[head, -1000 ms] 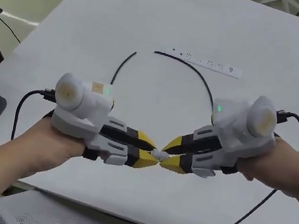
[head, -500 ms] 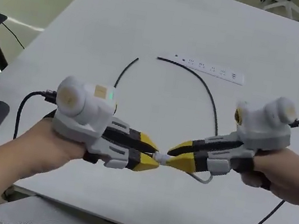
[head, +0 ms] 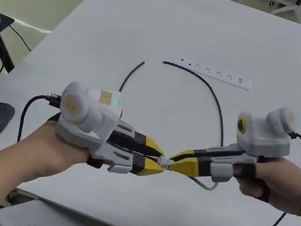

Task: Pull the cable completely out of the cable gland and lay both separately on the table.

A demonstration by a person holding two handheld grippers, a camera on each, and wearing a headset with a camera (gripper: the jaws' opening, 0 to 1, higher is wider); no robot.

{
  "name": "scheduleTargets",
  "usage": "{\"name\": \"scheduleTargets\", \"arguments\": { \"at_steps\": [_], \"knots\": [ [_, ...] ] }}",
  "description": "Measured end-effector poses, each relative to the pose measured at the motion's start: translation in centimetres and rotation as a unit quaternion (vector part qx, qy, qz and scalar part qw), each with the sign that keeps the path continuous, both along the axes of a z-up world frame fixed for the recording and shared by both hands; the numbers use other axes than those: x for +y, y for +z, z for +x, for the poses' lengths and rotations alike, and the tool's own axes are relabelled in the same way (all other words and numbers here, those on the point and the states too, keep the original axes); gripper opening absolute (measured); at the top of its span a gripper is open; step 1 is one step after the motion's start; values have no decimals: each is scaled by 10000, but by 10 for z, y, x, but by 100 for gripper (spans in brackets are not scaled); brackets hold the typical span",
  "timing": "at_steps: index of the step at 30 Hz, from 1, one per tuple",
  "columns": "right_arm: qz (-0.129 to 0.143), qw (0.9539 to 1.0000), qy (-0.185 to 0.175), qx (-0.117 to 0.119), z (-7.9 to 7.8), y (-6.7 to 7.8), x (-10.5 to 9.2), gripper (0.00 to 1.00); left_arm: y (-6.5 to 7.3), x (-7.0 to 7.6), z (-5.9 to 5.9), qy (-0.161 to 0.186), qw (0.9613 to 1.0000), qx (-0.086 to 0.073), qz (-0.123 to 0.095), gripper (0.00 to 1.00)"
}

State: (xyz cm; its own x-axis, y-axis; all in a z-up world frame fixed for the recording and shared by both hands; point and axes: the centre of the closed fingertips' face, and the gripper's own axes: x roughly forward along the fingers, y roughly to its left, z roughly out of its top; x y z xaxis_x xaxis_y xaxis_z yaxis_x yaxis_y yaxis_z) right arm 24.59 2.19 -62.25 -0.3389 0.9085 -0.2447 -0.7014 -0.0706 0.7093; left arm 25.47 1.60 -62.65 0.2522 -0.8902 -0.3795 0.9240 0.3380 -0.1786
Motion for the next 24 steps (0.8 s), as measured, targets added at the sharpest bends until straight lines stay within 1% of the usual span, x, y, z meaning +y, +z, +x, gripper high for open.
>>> {"name": "scheduleTargets", "arguments": {
  "at_steps": [4,7,8,10,11,13,14,15,16,17,18,19,20,21,22,24],
  "knots": [
    [-27,10000,71,-61,-3,-1,1,9,-1,-1,-2,-27,10000,22,7,14],
    [-73,9997,148,-194,-7,-4,2,9,-3,-1,-4,-39,9999,109,21,14],
    [-114,9992,222,-298,-9,-5,2,8,-3,-2,-4,-52,9999,109,15,14],
    [-22,9951,302,-944,-6,-6,3,8,-6,-1,-3,-3,9998,171,36,14],
    [-90,9951,303,-938,-7,-6,3,7,-6,0,-4,37,9995,310,-19,14],
    [-92,9892,340,-1425,-5,-6,4,7,-7,2,-1,69,9995,311,-61,14],
    [-106,9852,400,-1665,-6,-5,5,7,-6,3,-2,96,9991,406,-105,14],
    [-129,9825,434,-1808,-7,-5,4,7,-6,3,-2,104,9988,455,-123,14],
    [-153,9798,431,-1947,-7,-5,5,7,-6,3,-2,107,9989,437,-118,14],
    [-165,9756,440,-2147,-7,-4,5,7,-6,3,-2,108,9989,431,-115,14],
    [-167,9702,470,-2372,-6,-4,5,7,-6,4,-1,116,9988,466,-127,14],
    [-194,9626,502,-2654,-7,-5,5,7,-6,3,-2,140,9980,587,-185,14],
    [-211,9530,491,-2983,-6,-5,5,7,-6,4,-1,174,9977,618,-210,14],
    [-213,9441,520,-3248,-6,-5,5,7,-6,4,-1,198,9971,685,-275,14],
    [-223,9326,592,-3553,-8,-5,5,7,-6,4,-2,204,9957,836,-346,14],
    [-263,9176,668,-3911,-7,-8,3,7,-7,4,-3,181,9950,904,-389,14]
  ]
}}
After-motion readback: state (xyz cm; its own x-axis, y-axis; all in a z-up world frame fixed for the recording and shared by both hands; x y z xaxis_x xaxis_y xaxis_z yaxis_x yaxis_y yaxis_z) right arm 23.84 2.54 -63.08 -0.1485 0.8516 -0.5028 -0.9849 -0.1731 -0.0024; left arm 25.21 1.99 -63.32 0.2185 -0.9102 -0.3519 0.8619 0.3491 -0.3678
